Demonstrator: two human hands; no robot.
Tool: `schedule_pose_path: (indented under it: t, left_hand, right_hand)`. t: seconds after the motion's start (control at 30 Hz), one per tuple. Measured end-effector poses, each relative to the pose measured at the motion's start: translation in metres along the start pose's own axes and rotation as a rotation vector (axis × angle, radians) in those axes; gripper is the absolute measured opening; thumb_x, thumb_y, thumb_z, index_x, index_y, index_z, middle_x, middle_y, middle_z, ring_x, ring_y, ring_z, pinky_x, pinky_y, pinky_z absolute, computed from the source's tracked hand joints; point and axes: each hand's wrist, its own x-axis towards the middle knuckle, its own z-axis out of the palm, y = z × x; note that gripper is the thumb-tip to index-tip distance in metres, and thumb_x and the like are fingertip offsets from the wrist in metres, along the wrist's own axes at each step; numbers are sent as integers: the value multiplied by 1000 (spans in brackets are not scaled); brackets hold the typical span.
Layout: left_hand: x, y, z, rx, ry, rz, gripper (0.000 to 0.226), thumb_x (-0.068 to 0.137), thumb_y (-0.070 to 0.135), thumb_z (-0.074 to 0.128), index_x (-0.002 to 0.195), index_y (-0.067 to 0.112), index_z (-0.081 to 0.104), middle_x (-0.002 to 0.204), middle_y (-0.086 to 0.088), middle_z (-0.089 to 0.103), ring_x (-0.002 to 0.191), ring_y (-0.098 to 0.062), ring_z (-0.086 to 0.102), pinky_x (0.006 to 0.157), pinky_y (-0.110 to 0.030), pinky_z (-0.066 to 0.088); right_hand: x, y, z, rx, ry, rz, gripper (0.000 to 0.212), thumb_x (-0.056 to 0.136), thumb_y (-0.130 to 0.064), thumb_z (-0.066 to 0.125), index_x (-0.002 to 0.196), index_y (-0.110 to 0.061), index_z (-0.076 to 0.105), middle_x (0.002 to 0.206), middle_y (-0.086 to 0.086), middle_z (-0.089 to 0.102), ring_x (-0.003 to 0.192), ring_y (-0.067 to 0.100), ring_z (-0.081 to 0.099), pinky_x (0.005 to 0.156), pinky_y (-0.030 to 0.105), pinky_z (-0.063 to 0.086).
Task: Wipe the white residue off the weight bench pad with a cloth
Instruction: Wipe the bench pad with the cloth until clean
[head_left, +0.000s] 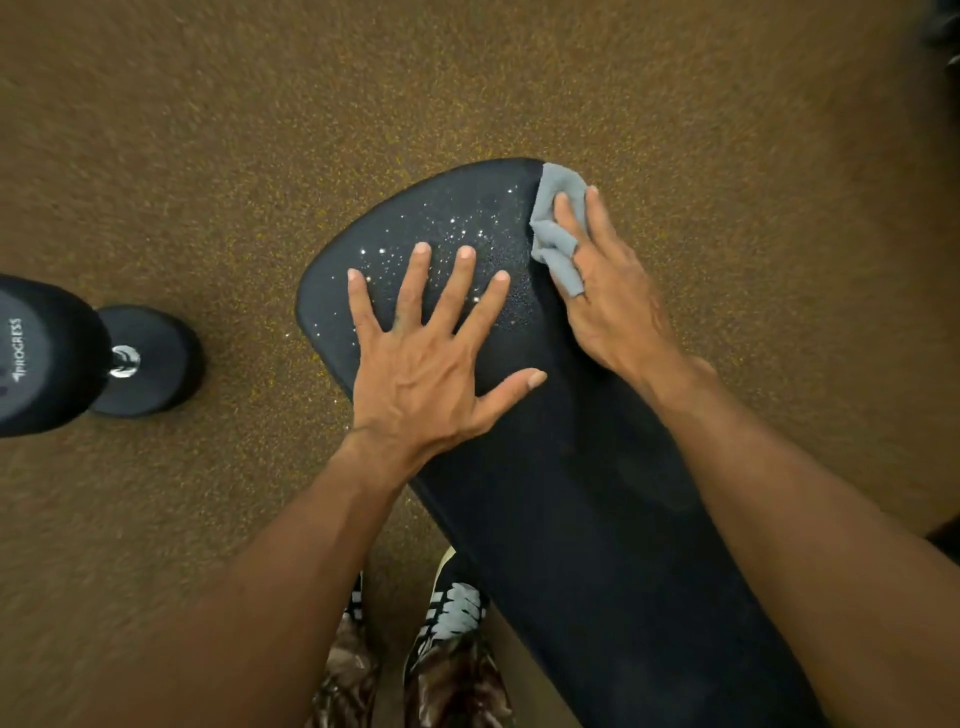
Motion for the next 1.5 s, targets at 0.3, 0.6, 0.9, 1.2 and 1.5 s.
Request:
schedule_pose_path:
  t: [0.3, 0.6, 0.9, 1.2, 1.5]
  left_hand:
    - [1, 2, 1, 2, 37, -10, 93, 85, 89, 20, 159, 33, 29, 168, -2, 21, 156, -34, 11, 112, -77, 7]
    - [1, 1, -1, -7, 19, -7, 96, 84, 90, 17, 158, 31, 31, 167, -2, 24, 155, -33, 14, 112, -77, 8]
    - [-1, 1, 0, -5, 24, -13, 99, 82, 93, 13, 159, 33, 29, 168, -1, 23, 155, -32, 13, 113, -76, 8]
    - [-1, 1, -1, -6, 19, -16, 98, 82, 92, 11, 159, 34, 27, 168, 0, 22, 156, -32, 13, 113, -76, 8]
    - [-1, 0, 0, -23, 21, -13, 103, 80, 94, 8, 158, 31, 30, 167, 1, 24, 155, -31, 14, 113, -75, 8]
  right_hand:
    - [-44, 21, -11, -114, -94, -182, 80, 86, 7, 46, 159, -11, 16, 168, 10, 9, 154, 35, 4, 123, 53, 20]
    - [-43, 1, -1, -112, -50, -202, 79, 85, 2, 50, 158, -11, 22, 168, 7, 13, 155, 32, 0, 124, 51, 5]
    - [-20, -16, 8, -99, -19, -18, 60, 106, -27, 42, 160, -22, 15, 169, 2, 4, 154, 38, -5, 123, 57, 5]
    - [-35, 14, -10, -165, -122, -101, 67, 104, -33, 44, 160, -27, 7, 169, -2, -1, 155, 35, -2, 123, 55, 13]
    - [-48, 0, 3, -89, -20, -217, 69, 94, -6, 55, 156, -22, 30, 166, -1, 23, 154, 34, 7, 123, 52, 7]
